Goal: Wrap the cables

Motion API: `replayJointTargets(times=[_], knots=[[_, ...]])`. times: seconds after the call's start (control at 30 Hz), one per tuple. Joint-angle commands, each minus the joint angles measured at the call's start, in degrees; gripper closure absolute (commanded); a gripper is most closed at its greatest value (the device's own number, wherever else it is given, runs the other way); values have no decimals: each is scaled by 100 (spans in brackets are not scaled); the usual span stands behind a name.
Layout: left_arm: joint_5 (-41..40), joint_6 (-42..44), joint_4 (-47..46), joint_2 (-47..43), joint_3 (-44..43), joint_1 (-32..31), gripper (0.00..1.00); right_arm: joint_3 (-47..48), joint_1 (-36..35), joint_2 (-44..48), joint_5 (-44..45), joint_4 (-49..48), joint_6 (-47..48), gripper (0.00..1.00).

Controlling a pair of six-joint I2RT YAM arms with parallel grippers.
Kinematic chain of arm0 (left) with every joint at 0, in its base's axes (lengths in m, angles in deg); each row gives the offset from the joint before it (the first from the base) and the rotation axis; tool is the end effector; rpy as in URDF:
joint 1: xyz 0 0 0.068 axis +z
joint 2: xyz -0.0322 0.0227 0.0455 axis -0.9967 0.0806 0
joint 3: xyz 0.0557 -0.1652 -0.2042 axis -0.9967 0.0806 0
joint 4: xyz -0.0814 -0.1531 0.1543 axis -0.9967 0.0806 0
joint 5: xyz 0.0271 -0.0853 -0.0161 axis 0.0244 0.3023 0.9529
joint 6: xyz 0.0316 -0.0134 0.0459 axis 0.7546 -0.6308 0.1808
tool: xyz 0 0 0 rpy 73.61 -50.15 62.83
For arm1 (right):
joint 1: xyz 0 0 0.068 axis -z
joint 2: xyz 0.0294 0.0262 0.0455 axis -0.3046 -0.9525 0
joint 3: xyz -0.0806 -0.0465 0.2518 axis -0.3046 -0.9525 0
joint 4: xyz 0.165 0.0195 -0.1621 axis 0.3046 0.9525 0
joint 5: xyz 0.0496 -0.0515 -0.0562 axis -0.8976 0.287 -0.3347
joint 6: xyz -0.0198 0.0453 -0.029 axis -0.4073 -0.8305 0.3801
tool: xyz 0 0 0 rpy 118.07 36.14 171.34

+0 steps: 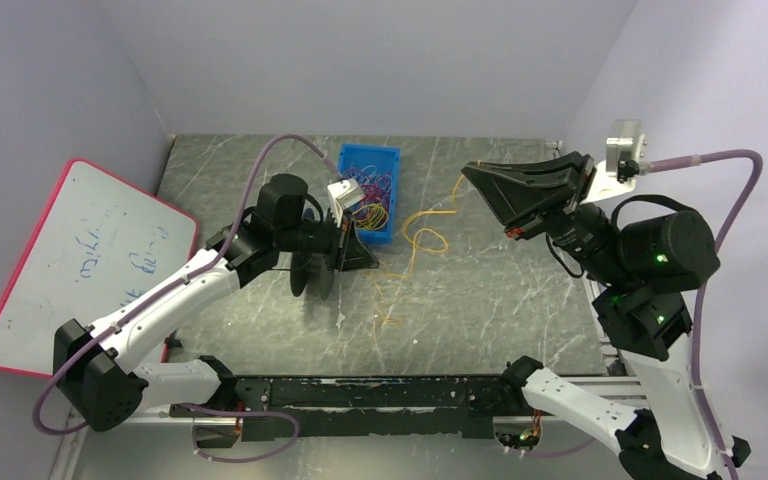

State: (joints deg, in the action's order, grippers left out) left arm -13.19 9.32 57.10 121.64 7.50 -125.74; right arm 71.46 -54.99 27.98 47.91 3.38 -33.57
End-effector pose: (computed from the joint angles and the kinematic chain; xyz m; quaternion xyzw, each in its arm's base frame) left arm 0.1708 -0.1795 0.3405 0.3556 0.7268 -0.4932 0.3195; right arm 0.0585 0.0604 0.5309 -0.2329 0.4904 0.4451 0.7121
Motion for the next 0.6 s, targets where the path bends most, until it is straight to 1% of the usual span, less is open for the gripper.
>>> replayJointTargets(times=[0.0, 0.2, 0.3, 0.33, 0.4, 0.47, 0.57], knots=[[-112, -35, -28, -12, 102, -66, 93, 170, -11, 66, 291, -55, 135, 100], [-107, -50, -45, 62, 96, -68, 93, 212, -12, 88, 455, 20, 177, 100], [-123, -100, -65, 145, 71, -80, 93, 221, -11, 89, 750, 86, 220, 100], [-148, -128, -83, 186, 66, -82, 91, 247, -10, 79, 918, 143, 244, 100], [-223, -216, -118, 256, 34, -107, 80, 320, -10, 18, 1311, 290, 322, 100], [-313, -290, -157, 334, -30, -139, 65, 413, -18, -61, 1823, 434, 434, 100], [-677, -332, -15, 410, -230, -165, 51, 525, -10, -199, 2455, 657, 539, 100]])
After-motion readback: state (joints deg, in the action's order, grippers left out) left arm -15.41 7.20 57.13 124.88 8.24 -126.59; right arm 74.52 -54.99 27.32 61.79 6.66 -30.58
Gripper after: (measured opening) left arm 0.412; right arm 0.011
